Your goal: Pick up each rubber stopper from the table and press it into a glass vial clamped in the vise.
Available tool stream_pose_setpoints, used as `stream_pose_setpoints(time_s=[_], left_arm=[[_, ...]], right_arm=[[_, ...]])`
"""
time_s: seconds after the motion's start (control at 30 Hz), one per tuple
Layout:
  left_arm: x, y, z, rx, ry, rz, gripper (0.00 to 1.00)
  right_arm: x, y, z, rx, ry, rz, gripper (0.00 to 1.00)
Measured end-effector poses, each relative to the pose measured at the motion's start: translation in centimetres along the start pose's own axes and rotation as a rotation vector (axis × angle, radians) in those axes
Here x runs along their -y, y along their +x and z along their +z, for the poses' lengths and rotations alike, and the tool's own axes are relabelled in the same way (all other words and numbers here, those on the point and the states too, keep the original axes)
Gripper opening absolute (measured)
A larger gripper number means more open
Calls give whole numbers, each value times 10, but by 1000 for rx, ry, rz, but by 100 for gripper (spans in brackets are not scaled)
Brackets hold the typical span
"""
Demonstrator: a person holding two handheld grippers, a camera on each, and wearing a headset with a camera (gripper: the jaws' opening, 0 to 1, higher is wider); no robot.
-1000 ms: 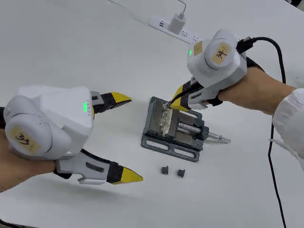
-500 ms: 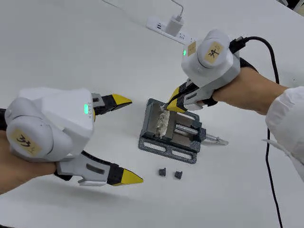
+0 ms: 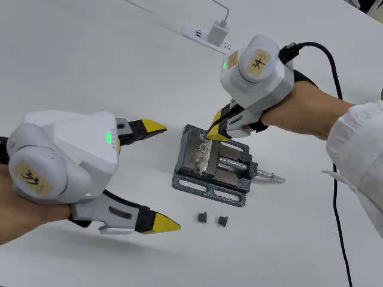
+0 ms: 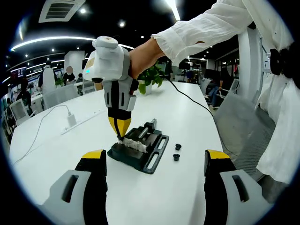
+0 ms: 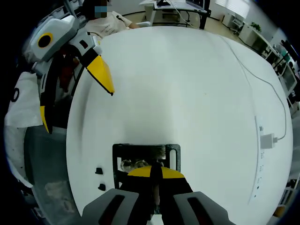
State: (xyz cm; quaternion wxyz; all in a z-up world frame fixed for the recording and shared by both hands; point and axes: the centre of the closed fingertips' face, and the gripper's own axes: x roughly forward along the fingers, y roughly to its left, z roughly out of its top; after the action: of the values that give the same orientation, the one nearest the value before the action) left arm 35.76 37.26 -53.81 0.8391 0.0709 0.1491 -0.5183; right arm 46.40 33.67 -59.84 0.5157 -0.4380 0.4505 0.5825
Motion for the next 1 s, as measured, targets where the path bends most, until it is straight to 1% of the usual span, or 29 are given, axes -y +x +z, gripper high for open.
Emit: stream_pose_setpoints(time_s=[0.17, 0.27, 0.4, 0.43, 0.53, 0.7, 0.8, 0.83, 0.87, 0.93, 1.0], left_arm=[[-1, 0, 1, 3, -1, 3, 85], [-1, 1, 2, 3, 2, 0, 85], [-1, 1, 3, 7, 4, 3, 85], [-2, 2, 3, 8, 2, 5, 85], [-2, 3, 4, 4, 5, 5, 85], [2, 0, 4, -13, 17, -5, 85], [2, -3, 3, -27, 25, -4, 84], [2, -4, 3, -27, 26, -4, 84], [1, -5, 4, -26, 26, 0, 84], [1, -6, 5, -27, 27, 4, 84], [2, -7, 4, -33, 32, 7, 85]], right_arm=[[-2, 0, 0, -31, 2, 0, 0], [-8, -2, 1, -44, -13, -4, 0], [-9, -1, 1, -50, -21, -13, 0], [-8, -1, 0, -45, -30, -23, 0], [-9, -3, -1, -30, -27, -36, 0], [-6, -3, 1, -4, 9, -42, 0], [-7, -4, 0, 11, -13, -57, 0], [-7, -4, -1, 18, -11, -60, 0], [-5, -4, 0, 31, 13, -63, 1], [-5, -4, -1, 49, 2, -70, 1], [-7, -5, -1, 70, 9, -75, 1]])
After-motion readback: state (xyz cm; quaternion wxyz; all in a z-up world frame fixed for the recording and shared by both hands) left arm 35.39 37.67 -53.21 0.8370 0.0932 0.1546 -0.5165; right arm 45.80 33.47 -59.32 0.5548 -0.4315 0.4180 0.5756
